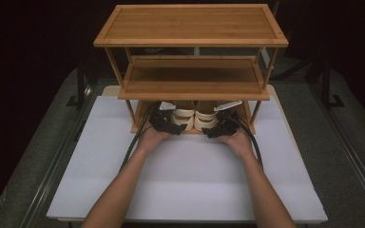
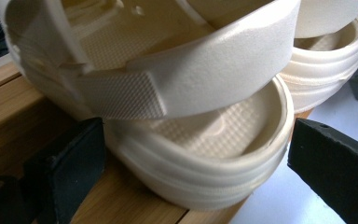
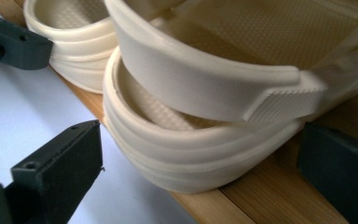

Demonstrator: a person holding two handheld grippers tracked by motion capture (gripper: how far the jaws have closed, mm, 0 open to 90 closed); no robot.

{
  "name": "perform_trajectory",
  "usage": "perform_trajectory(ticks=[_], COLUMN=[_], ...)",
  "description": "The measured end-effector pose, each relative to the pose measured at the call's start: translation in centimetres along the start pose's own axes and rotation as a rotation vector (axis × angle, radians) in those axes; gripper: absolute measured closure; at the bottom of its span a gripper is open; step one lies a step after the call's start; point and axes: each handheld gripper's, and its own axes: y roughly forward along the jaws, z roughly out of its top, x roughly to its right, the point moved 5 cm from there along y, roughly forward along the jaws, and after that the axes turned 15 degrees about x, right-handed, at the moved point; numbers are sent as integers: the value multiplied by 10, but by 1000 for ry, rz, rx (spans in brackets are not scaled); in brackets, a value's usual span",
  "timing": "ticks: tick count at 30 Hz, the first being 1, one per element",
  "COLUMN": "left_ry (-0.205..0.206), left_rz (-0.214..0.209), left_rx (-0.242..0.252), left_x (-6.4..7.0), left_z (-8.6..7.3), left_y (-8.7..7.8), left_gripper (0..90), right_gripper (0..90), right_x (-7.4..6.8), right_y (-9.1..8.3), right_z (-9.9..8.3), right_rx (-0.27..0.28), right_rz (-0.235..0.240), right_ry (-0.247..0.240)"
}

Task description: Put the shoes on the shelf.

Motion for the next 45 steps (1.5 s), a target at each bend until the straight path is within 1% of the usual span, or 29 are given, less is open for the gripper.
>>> perform_trajectory(ticks=[1,2,3,4,5,7,10,11,13,15,16,18,21,25,27,31,34,35,37,40,45], left_ry=[-18,-6,-8,-16,-14,-7,-3,-1,21,23,13,6,21,14,27,14,17,17,12,16,24], left_rz=[-1,-14,-16,-9,-2,-8,10,2,0,3,7,8,8,10,11,21,26,29,35,46,68], left_rx=[17,5,4,7,6,-10,-13,-12,-16,-13,-4,-2,-11,-13,-21,-22,-34,-31,-30,-26,-35], left_x=[1,1,1,1,0,0,-2,-2,-4,-4,-4,-3,-1,1,1,1,2,2,2,2,3], left_z=[0,0,-1,-1,-3,-5,-7,-7,-7,-8,-8,-10,-14,-20,-24,-32,-39,-41,-45,-49,-59], left_y=[-1,-4,-7,-9,-13,-20,-32,-37,-46,-54,-58,-66,-78,-96,-105,-123,-138,-142,-151,-164,-188], left_gripper=[38,38,38,38,38,38,38,38,38,38,38,38,38,38,38,38,38,38,38,38,38], right_gripper=[1,1,1,1,1,1,1,1,1,1,1,1,0,1,0,1,1,1,1,1,1], right_x=[0,0,-3,-3,-5,-5,-6,-6,-7,-8,-8,-8,-8,-8,-7,-6,-6,-6,-6,-5,-6], right_y=[-1,-3,-3,-5,-8,-11,-19,-23,-30,-36,-39,-45,-54,-69,-77,-94,-107,-111,-119,-131,-151], right_z=[0,0,0,0,-2,-5,-9,-10,-12,-14,-14,-16,-18,-22,-24,-29,-33,-34,-39,-47,-63], right_rx=[-1,-1,9,7,9,6,7,12,19,17,17,20,31,36,39,41,52,56,56,58,48], right_rz=[2,2,21,21,21,15,9,5,5,-2,-1,-3,2,-2,-5,-15,-21,-24,-31,-39,-58], right_ry=[-4,-5,21,30,48,45,43,47,53,57,55,52,59,62,59,58,57,58,62,73,83])
